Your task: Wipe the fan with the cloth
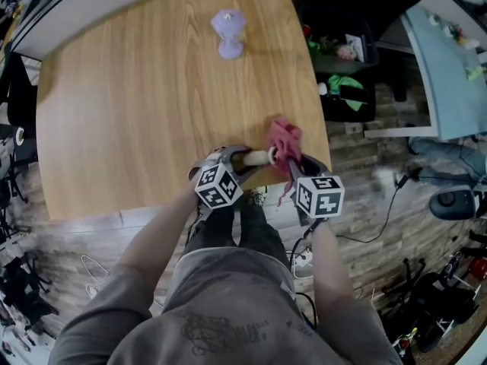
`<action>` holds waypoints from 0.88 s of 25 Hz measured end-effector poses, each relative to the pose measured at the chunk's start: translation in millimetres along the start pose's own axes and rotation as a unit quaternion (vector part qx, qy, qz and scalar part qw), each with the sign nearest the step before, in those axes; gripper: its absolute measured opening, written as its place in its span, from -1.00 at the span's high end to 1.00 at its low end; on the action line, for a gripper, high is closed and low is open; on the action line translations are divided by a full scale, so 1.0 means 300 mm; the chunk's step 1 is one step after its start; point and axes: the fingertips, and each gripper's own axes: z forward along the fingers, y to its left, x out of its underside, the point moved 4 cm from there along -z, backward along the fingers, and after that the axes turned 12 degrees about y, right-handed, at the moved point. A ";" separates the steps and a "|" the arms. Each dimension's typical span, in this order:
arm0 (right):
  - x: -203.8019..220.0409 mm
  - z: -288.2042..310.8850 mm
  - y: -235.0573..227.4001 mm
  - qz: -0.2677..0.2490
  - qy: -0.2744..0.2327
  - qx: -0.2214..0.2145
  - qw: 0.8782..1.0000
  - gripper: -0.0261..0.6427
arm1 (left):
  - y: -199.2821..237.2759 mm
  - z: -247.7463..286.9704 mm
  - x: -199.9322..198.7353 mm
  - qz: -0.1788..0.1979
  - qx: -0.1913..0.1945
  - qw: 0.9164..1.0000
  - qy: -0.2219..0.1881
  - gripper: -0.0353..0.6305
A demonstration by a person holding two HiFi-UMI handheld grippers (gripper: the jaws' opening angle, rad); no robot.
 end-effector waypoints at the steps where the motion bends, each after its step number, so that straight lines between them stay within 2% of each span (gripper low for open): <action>1: -0.004 -0.011 -0.013 0.005 -0.001 0.009 1.000 0.67 | 0.000 0.000 0.001 -0.005 0.005 1.000 0.004 0.30; 6: -0.069 -0.091 -0.046 0.029 -0.038 0.017 0.999 0.67 | 0.024 0.003 0.009 -0.046 0.002 0.999 0.018 0.25; 8: -0.101 -0.126 -0.038 0.028 -0.052 0.014 0.998 0.67 | 0.032 -0.017 0.019 -0.062 0.000 0.998 0.021 0.17; 10: -0.141 -0.166 -0.021 0.022 -0.069 0.008 0.997 0.67 | 0.051 -0.060 0.022 -0.075 -0.011 0.997 0.011 0.18; 12: -0.188 -0.213 -0.001 0.010 -0.085 0.001 0.996 0.67 | 0.087 -0.127 0.004 -0.100 -0.027 0.995 -0.008 0.18; 16: -0.292 -0.335 0.067 -0.027 -0.124 -0.016 0.992 0.67 | 0.166 -0.307 -0.076 -0.155 -0.060 0.984 -0.059 0.23; 18: -0.350 -0.409 0.102 -0.049 -0.153 -0.019 0.987 0.67 | 0.192 -0.396 -0.127 -0.158 -0.071 0.982 -0.081 0.24; 22: -0.450 -0.570 0.164 -0.087 -0.213 -0.016 0.973 0.67 | 0.250 -0.593 -0.248 -0.145 -0.114 0.972 -0.141 0.42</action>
